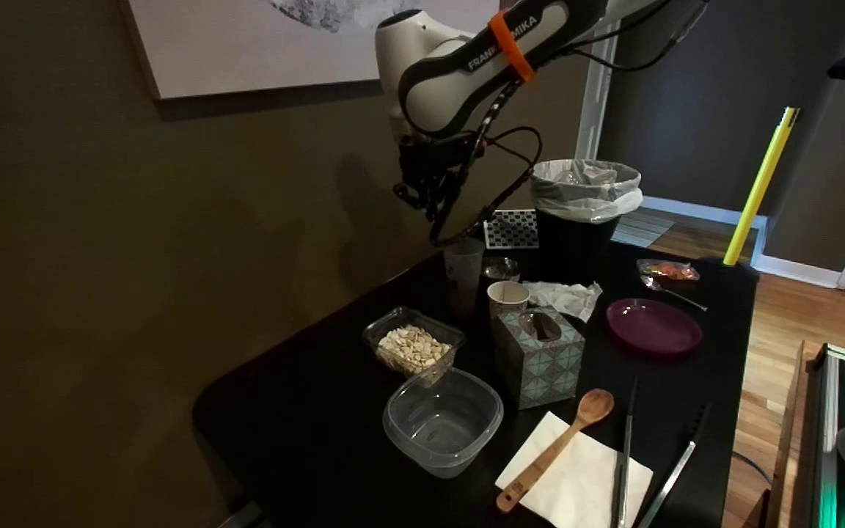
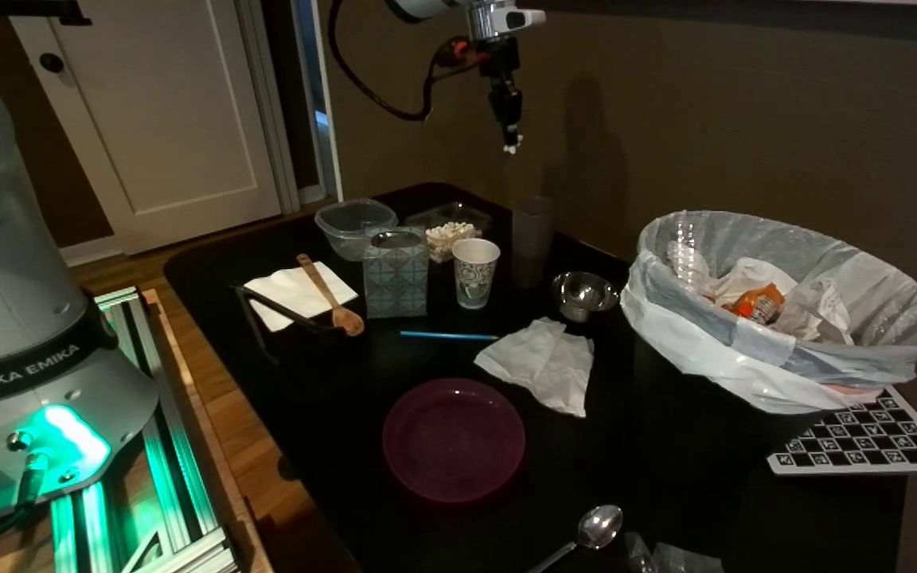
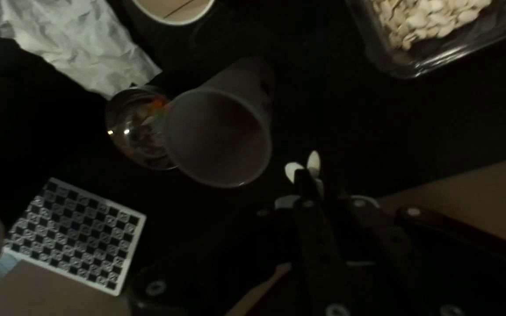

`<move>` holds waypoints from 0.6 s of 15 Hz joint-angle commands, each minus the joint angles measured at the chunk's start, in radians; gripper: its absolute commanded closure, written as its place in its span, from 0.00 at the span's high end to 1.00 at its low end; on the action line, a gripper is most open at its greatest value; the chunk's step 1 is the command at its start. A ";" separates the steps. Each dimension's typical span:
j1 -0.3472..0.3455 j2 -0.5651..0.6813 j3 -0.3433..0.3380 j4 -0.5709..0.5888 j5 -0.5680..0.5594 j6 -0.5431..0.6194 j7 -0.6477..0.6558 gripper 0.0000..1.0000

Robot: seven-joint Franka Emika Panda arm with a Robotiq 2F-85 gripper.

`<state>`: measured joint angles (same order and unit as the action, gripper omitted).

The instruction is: Put some of the white objects in the bin

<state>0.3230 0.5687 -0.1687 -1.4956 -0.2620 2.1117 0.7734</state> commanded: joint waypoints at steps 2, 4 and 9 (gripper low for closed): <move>-0.032 -0.171 -0.050 -0.142 -0.120 0.000 0.200 0.02; -0.057 -0.222 -0.064 -0.184 -0.173 0.001 0.288 0.02; -0.150 -0.304 -0.079 -0.263 -0.265 0.003 0.503 0.02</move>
<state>0.2149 0.3275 -0.2505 -1.6737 -0.4641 2.1115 1.1382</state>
